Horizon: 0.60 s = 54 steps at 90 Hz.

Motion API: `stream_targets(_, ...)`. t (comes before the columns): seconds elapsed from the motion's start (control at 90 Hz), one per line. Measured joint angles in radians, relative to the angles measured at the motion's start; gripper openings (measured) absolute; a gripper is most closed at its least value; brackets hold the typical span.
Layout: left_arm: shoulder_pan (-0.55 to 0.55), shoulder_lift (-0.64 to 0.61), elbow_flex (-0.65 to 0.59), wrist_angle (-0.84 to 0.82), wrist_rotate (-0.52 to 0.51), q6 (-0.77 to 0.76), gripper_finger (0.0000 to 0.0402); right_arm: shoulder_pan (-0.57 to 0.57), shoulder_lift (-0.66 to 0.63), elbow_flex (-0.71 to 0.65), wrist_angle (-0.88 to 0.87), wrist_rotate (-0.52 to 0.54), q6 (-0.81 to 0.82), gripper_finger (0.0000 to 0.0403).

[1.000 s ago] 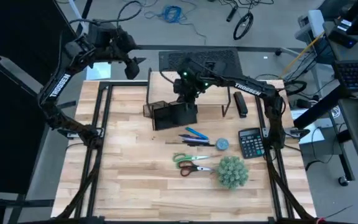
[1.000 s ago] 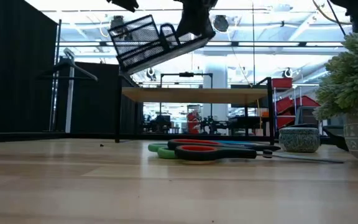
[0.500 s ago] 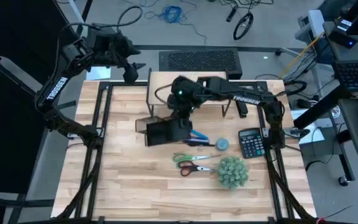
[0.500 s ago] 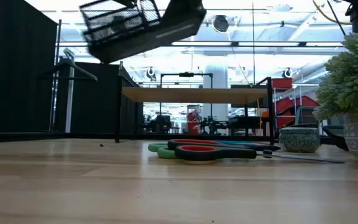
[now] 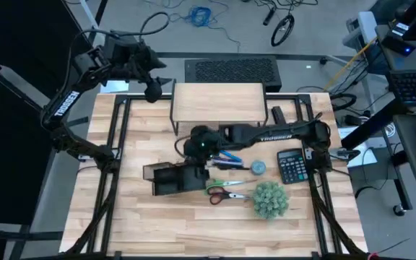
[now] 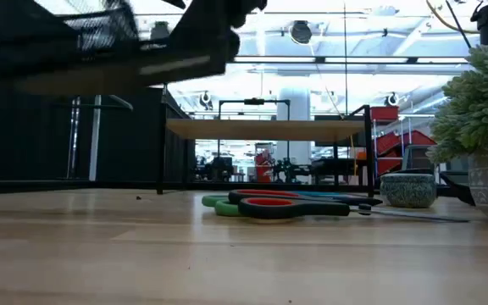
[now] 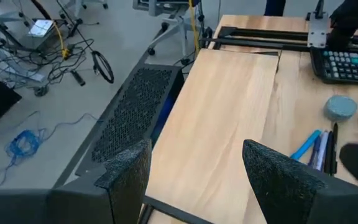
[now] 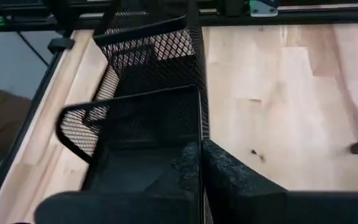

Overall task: Pick and place office supplies into organizer
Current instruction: Remove the desk organizer from the shelf

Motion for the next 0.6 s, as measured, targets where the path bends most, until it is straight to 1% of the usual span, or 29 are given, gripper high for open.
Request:
stream_targets(0.144, -0.013, 0.0, 0.0, 0.002, 0.001, -0.002, 0.0242, 0.015, 0.0, -0.13, 0.211, 0.039, 0.045, 0.0)
stream_targets(0.267, -0.013, 0.0, 0.0, 0.002, 0.001, -0.002, 0.0242, 0.02, 0.029, -0.2, 0.347, 0.034, 0.034, 0.0)
stream_targets(0.478, -0.013, 0.0, 0.0, 0.001, 0.001, -0.002, 0.0242, 0.021, 0.137, -0.207, 0.497, 0.031, 0.012, 0.0)
stream_targets(0.6, -0.012, 0.0, 0.0, 0.001, 0.001, -0.002, 0.0242, 0.021, 0.187, -0.207, 0.547, 0.032, -0.011, 0.0)
